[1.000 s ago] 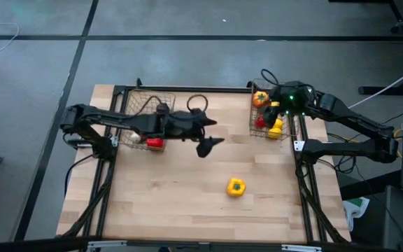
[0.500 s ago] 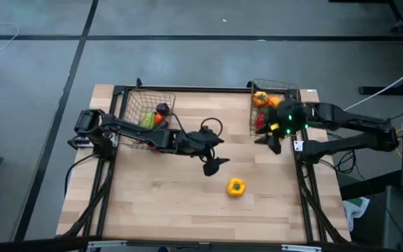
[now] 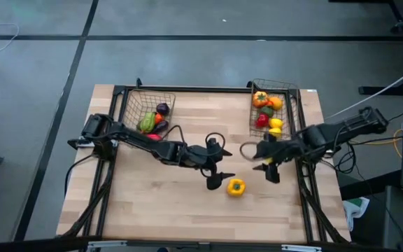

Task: Sort produce into baskets
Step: Put the yellow bell pepper into the left gold wire basket

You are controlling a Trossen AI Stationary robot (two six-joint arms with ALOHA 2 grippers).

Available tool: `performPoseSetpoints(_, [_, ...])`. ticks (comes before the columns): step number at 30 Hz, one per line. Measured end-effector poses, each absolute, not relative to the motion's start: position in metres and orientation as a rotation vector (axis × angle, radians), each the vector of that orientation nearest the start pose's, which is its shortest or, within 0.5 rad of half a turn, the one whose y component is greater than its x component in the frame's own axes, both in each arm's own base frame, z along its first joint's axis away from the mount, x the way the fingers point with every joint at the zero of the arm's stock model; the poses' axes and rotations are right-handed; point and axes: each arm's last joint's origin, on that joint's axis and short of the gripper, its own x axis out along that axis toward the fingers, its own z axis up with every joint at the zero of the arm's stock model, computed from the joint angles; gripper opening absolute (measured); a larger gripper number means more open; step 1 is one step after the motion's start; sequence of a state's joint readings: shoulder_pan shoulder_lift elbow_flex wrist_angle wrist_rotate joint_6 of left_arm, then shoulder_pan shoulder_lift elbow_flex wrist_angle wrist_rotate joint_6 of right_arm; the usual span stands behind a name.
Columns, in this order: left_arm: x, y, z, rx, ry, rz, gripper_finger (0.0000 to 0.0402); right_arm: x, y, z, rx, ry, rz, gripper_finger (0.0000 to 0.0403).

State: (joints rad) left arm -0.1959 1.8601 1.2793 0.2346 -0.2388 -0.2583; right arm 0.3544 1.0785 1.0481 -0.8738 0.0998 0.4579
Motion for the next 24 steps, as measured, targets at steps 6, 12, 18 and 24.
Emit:
performPoseSetpoints(6, [0.417,-0.092,0.232,-0.166,0.342,0.048,0.0386,0.201,0.097,0.295,0.165,0.992,0.097,0.0209])
performPoseSetpoints(12, [0.420,-0.103,0.217,-0.150,0.359,0.027,0.0386,0.212,0.124,0.274,0.095,1.064,0.145,0.0209])
performPoseSetpoints(18, [0.423,-0.104,0.205,-0.130,0.392,0.026,0.0386,0.218,0.148,0.245,0.042,1.181,0.140,0.0209])
performPoseSetpoints(24, [0.424,-0.105,0.195,-0.118,0.422,0.029,0.0386,0.225,0.163,0.219,0.049,1.242,0.033,0.0209])
